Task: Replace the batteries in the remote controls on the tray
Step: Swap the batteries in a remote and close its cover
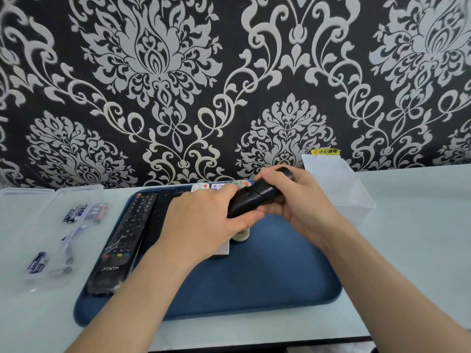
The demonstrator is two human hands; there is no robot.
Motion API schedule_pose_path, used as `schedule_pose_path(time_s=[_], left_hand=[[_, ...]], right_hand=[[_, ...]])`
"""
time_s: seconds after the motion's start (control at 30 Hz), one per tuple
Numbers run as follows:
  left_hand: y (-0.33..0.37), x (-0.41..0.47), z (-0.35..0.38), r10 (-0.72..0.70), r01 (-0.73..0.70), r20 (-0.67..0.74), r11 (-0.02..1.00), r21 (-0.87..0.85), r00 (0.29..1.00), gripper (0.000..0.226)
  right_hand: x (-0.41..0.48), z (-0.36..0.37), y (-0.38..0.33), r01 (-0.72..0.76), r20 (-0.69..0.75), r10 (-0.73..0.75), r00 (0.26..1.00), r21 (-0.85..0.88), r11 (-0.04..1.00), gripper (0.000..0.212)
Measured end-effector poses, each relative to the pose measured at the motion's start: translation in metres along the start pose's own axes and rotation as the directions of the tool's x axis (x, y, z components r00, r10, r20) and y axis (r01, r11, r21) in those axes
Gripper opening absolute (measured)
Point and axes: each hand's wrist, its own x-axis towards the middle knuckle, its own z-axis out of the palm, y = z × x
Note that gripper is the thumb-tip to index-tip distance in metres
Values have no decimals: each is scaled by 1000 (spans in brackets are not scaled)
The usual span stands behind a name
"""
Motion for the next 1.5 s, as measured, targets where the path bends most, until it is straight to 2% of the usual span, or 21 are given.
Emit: schedule_pose_path(time_s=[0.2, 0.27, 0.33, 0.4, 0.47, 0.57, 0.63, 0.7, 0.87, 1.07, 1.2, 1.33, 1.4, 1.5], left_hand=[[6, -3, -7, 28, -25, 35, 996, -85, 999, 62], [6, -4, -7, 33, -15, 93, 982, -187, 995, 51], [6, -5, -3, 55, -1, 155, 944, -331, 986, 47], [4, -5, -1, 87, -26, 100, 867, -497, 991, 57], [0, -4, -6, 129, -76, 36, 768, -636, 991, 56], [-7, -4, -17, 259, -31, 184, 652, -758, 948, 59], [-8, -5, -21, 305, 24, 272, 624, -781, 913, 65], [-7, -6, -22, 301, 55, 294, 608, -792, 907, 67], [-6, -8, -28, 274, 149, 326, 514, -845, 905, 62], [-12, -9, -33, 297, 213, 398, 501, -839, 868, 67], [-7, -10, -32, 245, 160, 354, 572, -805, 903, 68], [-4, -10, -31, 215, 120, 308, 607, -786, 927, 71], [-3, -10, -28, 222, 114, 299, 595, -795, 928, 71], [-5, -8, -22, 247, 128, 289, 514, -848, 925, 67]], right_hand=[[-4, 3, 1, -16, 182, 3, 983, 73, 997, 13], [-5, 5, 3, -24, 231, 7, 973, 74, 997, 13], [-4, 6, 5, -17, 202, 9, 979, 39, 999, 7], [-2, 6, 5, -26, 123, 21, 992, 39, 999, 16], [1, 3, 3, -66, 9, 66, 998, 132, 989, 19], [4, -4, 0, -131, -88, 157, 984, 252, 959, 21], [4, -4, 2, -166, -103, 196, 975, 245, 955, 29], [4, -2, 3, -172, -135, 205, 969, 222, 960, 37], [3, 2, 5, -55, -161, 77, 984, 131, 990, 38], [1, 5, 10, -48, -154, 74, 985, 165, 985, 48], [1, 4, 10, -73, -161, 100, 982, 165, 984, 46], [1, 5, 13, -125, -98, 149, 984, 214, 969, 42], [1, 4, 14, -131, -99, 152, 983, 191, 973, 40], [1, 4, 10, -143, -127, 158, 979, 117, 983, 31]])
